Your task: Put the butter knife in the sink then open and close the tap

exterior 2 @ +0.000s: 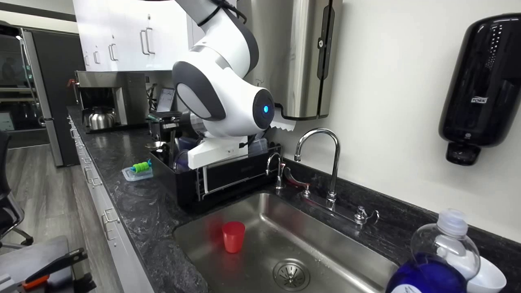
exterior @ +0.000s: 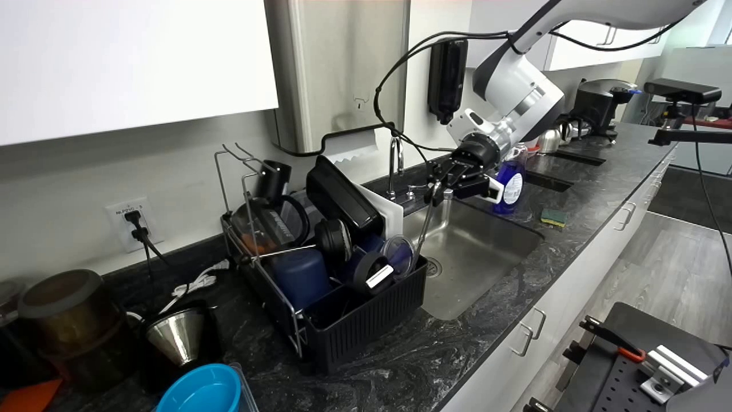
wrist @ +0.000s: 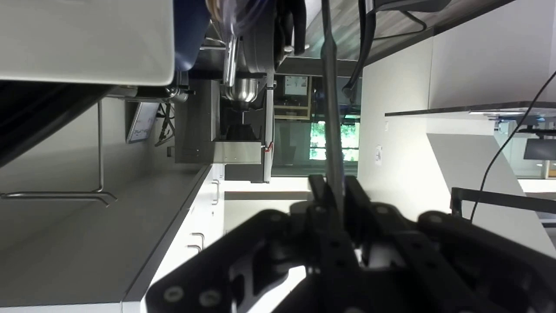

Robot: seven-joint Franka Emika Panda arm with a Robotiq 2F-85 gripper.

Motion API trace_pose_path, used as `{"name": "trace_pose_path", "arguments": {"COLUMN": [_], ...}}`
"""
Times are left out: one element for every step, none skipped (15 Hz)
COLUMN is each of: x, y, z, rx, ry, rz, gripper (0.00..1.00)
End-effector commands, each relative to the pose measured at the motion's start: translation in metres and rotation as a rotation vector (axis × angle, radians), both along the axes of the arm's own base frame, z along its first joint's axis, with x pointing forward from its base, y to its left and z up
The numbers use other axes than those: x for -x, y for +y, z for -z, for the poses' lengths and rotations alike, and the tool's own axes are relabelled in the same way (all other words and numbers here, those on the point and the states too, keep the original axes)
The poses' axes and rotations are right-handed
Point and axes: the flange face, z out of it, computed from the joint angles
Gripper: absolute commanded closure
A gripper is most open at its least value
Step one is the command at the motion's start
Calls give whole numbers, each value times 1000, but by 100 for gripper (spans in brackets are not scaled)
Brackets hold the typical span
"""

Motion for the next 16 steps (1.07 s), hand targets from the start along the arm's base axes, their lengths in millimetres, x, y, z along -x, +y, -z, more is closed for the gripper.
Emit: {"name": "trace_pose_path", "arguments": {"x": [-5, -7, -8, -9, -10, -11, -12, -13, -14, -14, -15, -16, -17, -18, -19, -20], "y": [1, 2, 2, 3, 3, 4, 5, 6, 7, 8, 8, 9, 9, 10, 10, 11], "z": [-14, -17, -21, -24, -28, -31, -34, -37, -40, -44, -48, -52, -56, -61, -65, -70], "rx": [47, 52, 57, 61, 65, 67, 70, 73, 76, 81, 85, 89, 93, 100, 106, 113], "ry": [15, 20, 21, 21, 22, 21, 21, 20, 17, 14, 10, 7, 2, -4, -9, -16], "rz": [18, 24, 27, 32, 35, 36, 36, 38, 39, 38, 40, 41, 42, 44, 47, 49], "gripper": [97, 97, 97, 97, 97, 97, 97, 97, 97, 97, 97, 97, 97, 97, 97, 97]}}
